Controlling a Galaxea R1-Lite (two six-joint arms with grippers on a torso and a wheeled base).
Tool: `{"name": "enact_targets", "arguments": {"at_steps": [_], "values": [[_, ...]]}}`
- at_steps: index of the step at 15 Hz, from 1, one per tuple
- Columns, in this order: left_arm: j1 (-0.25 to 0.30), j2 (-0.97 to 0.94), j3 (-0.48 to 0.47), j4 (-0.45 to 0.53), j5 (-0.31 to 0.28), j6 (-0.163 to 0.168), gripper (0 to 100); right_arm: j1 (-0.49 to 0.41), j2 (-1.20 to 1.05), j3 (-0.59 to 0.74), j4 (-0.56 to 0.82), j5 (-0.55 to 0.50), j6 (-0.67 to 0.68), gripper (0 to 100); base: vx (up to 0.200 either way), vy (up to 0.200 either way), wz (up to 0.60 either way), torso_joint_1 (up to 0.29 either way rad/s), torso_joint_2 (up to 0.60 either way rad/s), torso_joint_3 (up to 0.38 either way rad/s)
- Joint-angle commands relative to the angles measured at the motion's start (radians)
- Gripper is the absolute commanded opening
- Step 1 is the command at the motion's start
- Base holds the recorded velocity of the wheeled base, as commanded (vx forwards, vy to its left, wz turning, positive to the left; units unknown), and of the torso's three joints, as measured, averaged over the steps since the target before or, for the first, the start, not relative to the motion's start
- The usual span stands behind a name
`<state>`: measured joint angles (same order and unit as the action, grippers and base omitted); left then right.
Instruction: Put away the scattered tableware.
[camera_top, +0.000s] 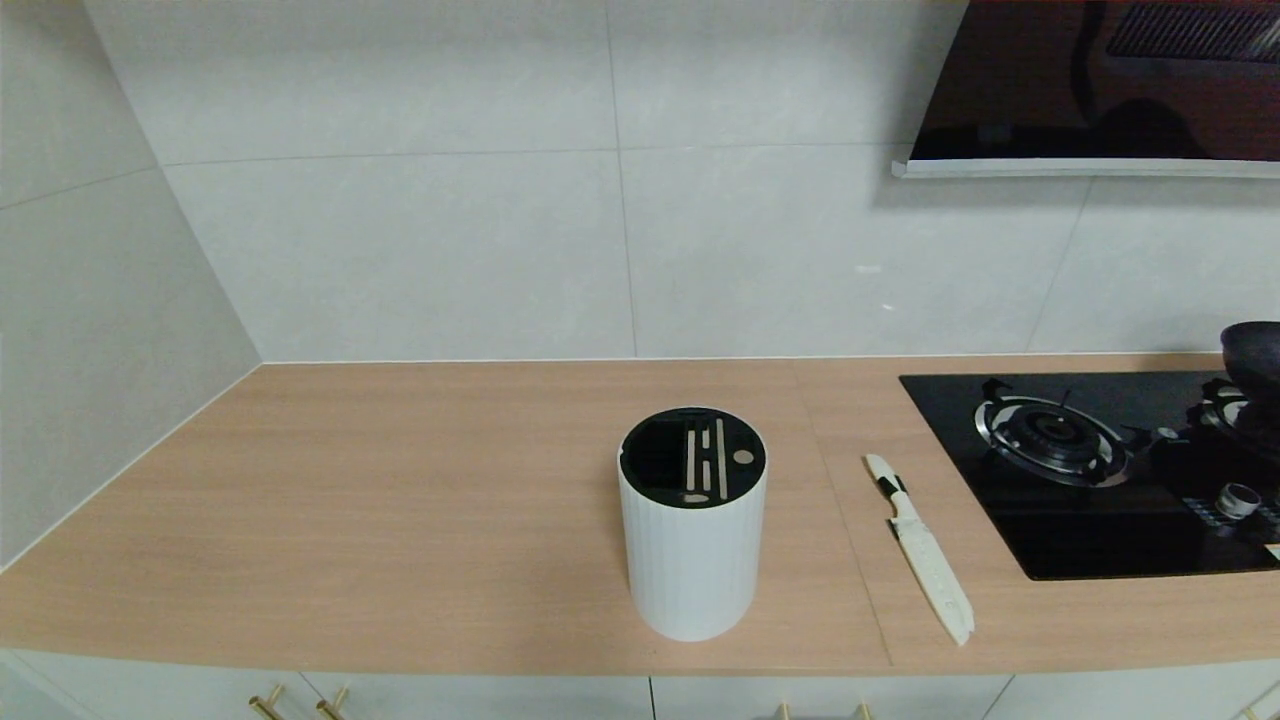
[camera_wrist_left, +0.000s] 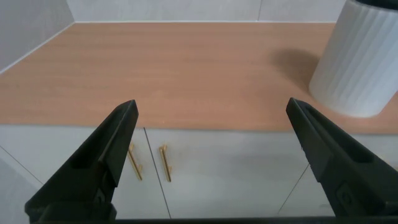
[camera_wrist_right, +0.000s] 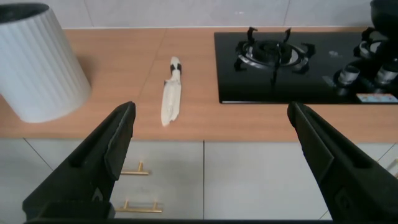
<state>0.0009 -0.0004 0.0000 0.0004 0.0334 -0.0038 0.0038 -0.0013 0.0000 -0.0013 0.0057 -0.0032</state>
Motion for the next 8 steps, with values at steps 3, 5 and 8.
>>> {"name": "enact_targets", "arguments": {"at_steps": [3,5,8], "values": [[0.001,0.000,0.000,0.000,0.000,-0.001,100,0.001,0.001,0.000,0.000,0.000,0.000,100,0.000,0.000,0.00,0.113,-0.22,-0.111],[0.001,0.000,0.000,0.001,0.000,-0.001,100,0.001,0.001,0.000,0.000,0.000,0.000,100,0.000,0.000,0.00,0.000,0.00,0.000],[0.001,0.000,0.000,0.000,0.000,-0.001,100,0.001,0.001,0.000,0.000,0.000,0.002,100,0.000,0.000,0.00,0.000,0.00,0.000]]}}
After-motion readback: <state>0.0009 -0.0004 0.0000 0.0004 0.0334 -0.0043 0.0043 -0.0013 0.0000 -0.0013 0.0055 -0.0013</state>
